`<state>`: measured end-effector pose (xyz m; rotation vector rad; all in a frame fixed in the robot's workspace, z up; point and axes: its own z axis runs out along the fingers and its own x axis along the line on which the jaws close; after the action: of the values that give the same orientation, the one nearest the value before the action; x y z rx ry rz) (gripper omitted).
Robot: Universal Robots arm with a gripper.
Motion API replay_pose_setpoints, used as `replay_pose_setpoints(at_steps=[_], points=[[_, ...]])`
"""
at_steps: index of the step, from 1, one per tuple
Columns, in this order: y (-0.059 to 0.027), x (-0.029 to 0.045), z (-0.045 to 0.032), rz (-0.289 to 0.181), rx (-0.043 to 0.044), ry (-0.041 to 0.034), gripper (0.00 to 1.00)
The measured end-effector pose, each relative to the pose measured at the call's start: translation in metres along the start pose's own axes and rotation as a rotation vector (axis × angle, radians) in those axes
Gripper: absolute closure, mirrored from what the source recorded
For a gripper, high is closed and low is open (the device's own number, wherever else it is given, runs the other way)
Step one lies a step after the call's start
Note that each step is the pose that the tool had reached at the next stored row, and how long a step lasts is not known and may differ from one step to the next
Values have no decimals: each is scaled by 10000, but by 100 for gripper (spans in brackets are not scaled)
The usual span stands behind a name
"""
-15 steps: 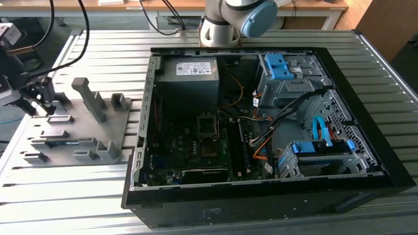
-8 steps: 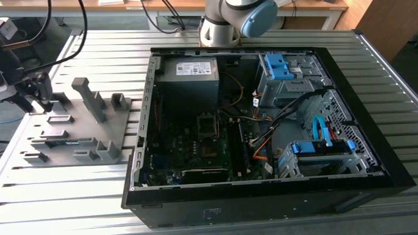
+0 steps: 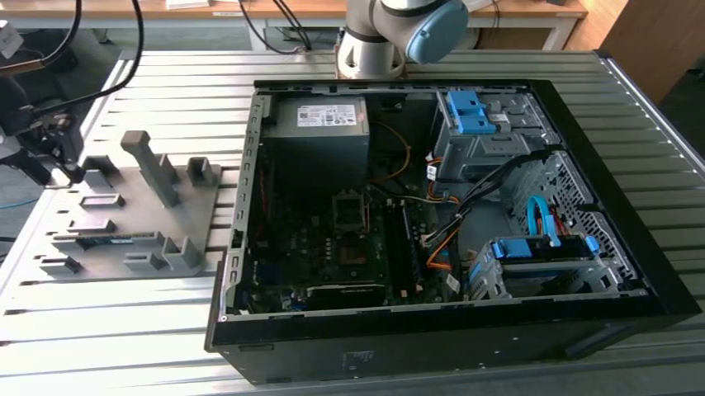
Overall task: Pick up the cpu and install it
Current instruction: 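Pick up the cpu and move it towards the insertion slot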
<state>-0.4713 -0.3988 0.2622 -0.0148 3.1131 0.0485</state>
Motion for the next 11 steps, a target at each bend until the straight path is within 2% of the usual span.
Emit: replay_pose_setpoints(at_steps=[11], points=[[4, -4, -131, 0, 0, 0, 53]])
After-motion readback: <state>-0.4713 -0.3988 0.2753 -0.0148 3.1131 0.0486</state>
